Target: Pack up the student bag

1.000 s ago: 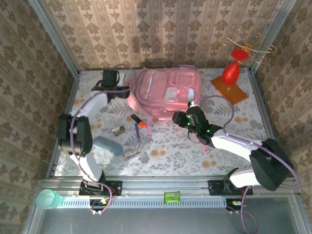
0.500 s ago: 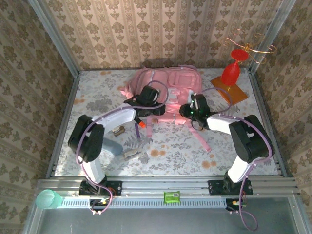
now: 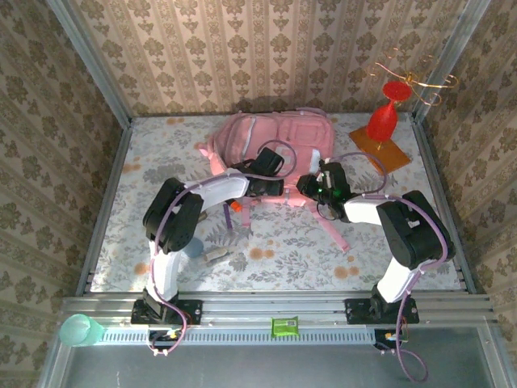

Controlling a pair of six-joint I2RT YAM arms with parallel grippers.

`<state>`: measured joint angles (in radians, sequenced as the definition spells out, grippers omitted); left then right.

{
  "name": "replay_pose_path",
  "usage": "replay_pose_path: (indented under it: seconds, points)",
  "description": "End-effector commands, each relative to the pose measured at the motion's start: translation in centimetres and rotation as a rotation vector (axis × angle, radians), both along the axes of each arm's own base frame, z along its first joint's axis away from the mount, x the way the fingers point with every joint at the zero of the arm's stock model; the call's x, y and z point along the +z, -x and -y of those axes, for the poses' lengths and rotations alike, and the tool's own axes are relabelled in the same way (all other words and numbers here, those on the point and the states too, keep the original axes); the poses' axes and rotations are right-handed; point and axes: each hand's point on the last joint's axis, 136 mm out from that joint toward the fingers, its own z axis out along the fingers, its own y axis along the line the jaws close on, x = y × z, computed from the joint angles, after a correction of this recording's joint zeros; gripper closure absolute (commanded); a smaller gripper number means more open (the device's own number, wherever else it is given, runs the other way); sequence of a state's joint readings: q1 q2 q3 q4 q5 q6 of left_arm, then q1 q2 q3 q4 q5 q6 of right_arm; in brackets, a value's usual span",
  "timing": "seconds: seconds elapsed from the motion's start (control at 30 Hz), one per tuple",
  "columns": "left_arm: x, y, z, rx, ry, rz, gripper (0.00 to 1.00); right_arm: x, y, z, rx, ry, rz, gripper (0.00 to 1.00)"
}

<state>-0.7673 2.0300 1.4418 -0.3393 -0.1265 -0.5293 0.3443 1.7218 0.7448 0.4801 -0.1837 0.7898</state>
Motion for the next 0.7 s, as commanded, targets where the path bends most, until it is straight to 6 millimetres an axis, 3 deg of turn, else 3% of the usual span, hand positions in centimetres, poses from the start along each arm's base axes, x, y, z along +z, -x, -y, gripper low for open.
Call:
replay_pose_path:
  seconds: [0.0,0.17,0.47,0.67]
  points:
    - [-2.1,0.4,-0.9,0.028,-0.103,-0.019,0.47,-3.5,2.0,0.4,0.016,0.004,-0.122,0.80]
    - [-2.4,0.3,-1.1,0.024,-0.128,-0.010,0.63,-3.8,2.0,1.2,-0.002,0.004,-0.129,0.80]
    - [-0.1,0.2,-1.3,0.007,-0.134,0.044,0.80,-4.0,2.0,1.7,-0.013,0.005,-0.137,0.79]
    - [-1.5,0.3,-1.3,0.015,-0.085,0.002,0.92,-4.0,2.0,1.7,-0.014,0.005,-0.135,0.79]
